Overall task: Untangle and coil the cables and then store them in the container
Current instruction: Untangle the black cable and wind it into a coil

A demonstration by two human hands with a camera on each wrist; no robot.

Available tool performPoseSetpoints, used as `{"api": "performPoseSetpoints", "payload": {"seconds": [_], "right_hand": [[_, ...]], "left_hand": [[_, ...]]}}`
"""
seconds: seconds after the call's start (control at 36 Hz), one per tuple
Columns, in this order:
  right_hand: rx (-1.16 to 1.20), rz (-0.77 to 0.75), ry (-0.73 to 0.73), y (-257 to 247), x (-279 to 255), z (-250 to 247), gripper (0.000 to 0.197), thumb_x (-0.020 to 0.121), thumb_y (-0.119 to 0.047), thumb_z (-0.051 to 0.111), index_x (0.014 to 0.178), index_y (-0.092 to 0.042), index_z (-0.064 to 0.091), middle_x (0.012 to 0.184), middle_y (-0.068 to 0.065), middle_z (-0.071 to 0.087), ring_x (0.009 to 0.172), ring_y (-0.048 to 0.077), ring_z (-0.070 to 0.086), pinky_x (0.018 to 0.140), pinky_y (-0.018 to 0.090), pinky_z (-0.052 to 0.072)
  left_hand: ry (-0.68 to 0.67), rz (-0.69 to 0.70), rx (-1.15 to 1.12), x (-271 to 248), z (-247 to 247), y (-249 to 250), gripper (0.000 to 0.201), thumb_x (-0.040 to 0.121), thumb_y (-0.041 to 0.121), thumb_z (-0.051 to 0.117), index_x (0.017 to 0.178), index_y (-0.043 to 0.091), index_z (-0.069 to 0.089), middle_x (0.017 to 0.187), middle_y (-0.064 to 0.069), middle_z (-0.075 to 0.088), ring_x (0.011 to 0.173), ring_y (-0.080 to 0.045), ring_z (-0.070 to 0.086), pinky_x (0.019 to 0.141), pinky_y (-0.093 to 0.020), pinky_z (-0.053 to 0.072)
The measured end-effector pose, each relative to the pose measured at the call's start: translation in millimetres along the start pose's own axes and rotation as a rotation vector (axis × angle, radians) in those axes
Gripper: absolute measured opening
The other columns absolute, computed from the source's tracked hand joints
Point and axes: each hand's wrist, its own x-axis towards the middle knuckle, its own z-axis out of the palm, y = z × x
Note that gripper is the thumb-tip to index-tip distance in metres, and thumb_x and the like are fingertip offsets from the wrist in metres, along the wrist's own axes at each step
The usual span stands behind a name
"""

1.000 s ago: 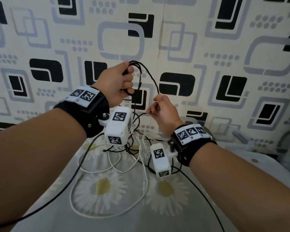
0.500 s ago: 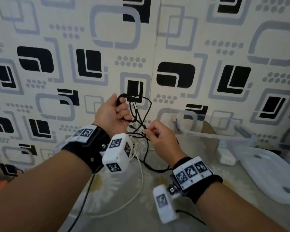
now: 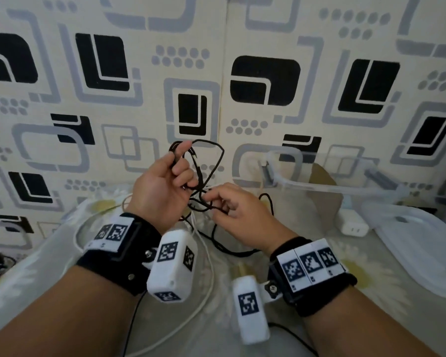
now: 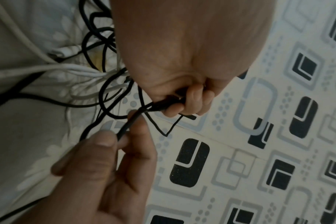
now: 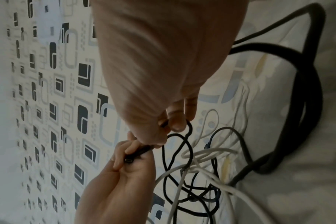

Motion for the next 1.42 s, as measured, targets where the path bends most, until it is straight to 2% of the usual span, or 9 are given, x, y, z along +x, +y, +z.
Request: {"api": "performPoseSetpoints", "payload": {"seconds": [0.28, 0.5, 0.67, 0.83, 0.97, 1.14, 1.25, 1.33, 1.42], "right_hand": [[-0.087, -0.038, -0.066, 6, -1, 3, 0.038, 0.091, -0.002, 0.059, 0.124, -0.018, 0.065, 0.087, -0.014, 0.047, 0.083, -0.001, 0.049, 0.082, 0.008, 0.037], [0.18, 0.008, 0.06, -2, -5, 8, 0.023, 0.076, 0.0, 0.077, 0.094, -0.014, 0.074, 0.083, -0.011, 0.066, 0.078, 0.004, 0.064, 0.082, 0.019, 0.052], [0.29, -0.076, 0.185, -5, -8, 8, 0.038, 0.074, 0.007, 0.076, 0.071, -0.02, 0.048, 0.077, 0.009, 0.069, 0.078, 0.014, 0.07, 0.08, 0.034, 0.058], [0.295, -0.105, 0.259, -2, -8, 10, 0.036, 0.074, 0.01, 0.074, 0.069, -0.007, 0.043, 0.073, 0.005, 0.068, 0.078, 0.004, 0.07, 0.073, 0.019, 0.055], [0.181, -0.173, 0.327, -6, -8, 10, 0.038, 0.076, 0.005, 0.074, 0.067, -0.011, 0.041, 0.074, 0.006, 0.07, 0.077, 0.013, 0.069, 0.07, 0.032, 0.055], [0.087, -0.239, 0.355, -10, -7, 8, 0.036, 0.074, 0.004, 0.073, 0.068, -0.016, 0.043, 0.068, 0.004, 0.064, 0.066, 0.01, 0.059, 0.063, 0.023, 0.047], [0.159, -0.177, 0.356, -10, -7, 6, 0.041, 0.071, -0.009, 0.082, 0.072, -0.017, 0.042, 0.073, 0.012, 0.06, 0.069, 0.014, 0.057, 0.06, 0.024, 0.043], [0.241, -0.06, 0.291, -4, -6, 4, 0.044, 0.067, -0.015, 0.086, 0.074, -0.02, 0.043, 0.077, 0.01, 0.059, 0.073, 0.025, 0.057, 0.063, 0.031, 0.047], [0.231, 0.049, 0.152, 5, -6, 7, 0.035, 0.071, -0.015, 0.085, 0.081, -0.022, 0.052, 0.084, 0.002, 0.064, 0.078, 0.015, 0.063, 0.069, 0.027, 0.051]], "left_hand": [[-0.073, 0.202, 0.392, -13, -5, -4, 0.033, 0.106, 0.02, 0.026, 0.119, 0.015, 0.055, 0.063, 0.005, 0.043, 0.056, -0.01, 0.042, 0.064, -0.023, 0.036], [-0.141, 0.346, 0.902, -24, -1, -15, 0.032, 0.107, 0.017, 0.027, 0.13, 0.015, 0.048, 0.077, -0.005, 0.054, 0.074, -0.011, 0.059, 0.074, -0.022, 0.049], [-0.135, 0.377, 1.105, -24, -6, -17, 0.034, 0.103, 0.029, 0.031, 0.13, 0.019, 0.049, 0.077, -0.003, 0.053, 0.07, -0.01, 0.052, 0.068, -0.025, 0.045], [-0.16, 0.473, 1.275, -23, -7, -17, 0.032, 0.105, 0.025, 0.03, 0.13, 0.018, 0.048, 0.07, 0.0, 0.05, 0.063, -0.006, 0.048, 0.059, -0.018, 0.042], [-0.142, 0.527, 1.389, -22, -7, -18, 0.028, 0.104, 0.029, 0.03, 0.125, 0.026, 0.048, 0.066, 0.009, 0.052, 0.059, -0.002, 0.05, 0.057, -0.016, 0.042], [-0.204, 0.497, 1.551, -22, -2, -17, 0.036, 0.099, 0.039, 0.029, 0.123, 0.024, 0.051, 0.076, 0.012, 0.062, 0.067, -0.008, 0.059, 0.063, -0.035, 0.049], [-0.147, 0.464, 1.366, -23, -3, -18, 0.025, 0.103, 0.033, 0.032, 0.112, 0.032, 0.054, 0.058, 0.017, 0.051, 0.053, -0.002, 0.046, 0.052, -0.016, 0.038], [-0.017, 0.436, 1.106, -22, 0, -10, 0.027, 0.106, 0.026, 0.032, 0.111, 0.027, 0.059, 0.061, 0.01, 0.042, 0.053, -0.004, 0.039, 0.051, -0.016, 0.034], [0.072, 0.399, 0.827, -21, 2, 3, 0.031, 0.107, 0.024, 0.03, 0.112, 0.02, 0.06, 0.064, 0.002, 0.04, 0.054, -0.007, 0.033, 0.049, -0.015, 0.03]]}}
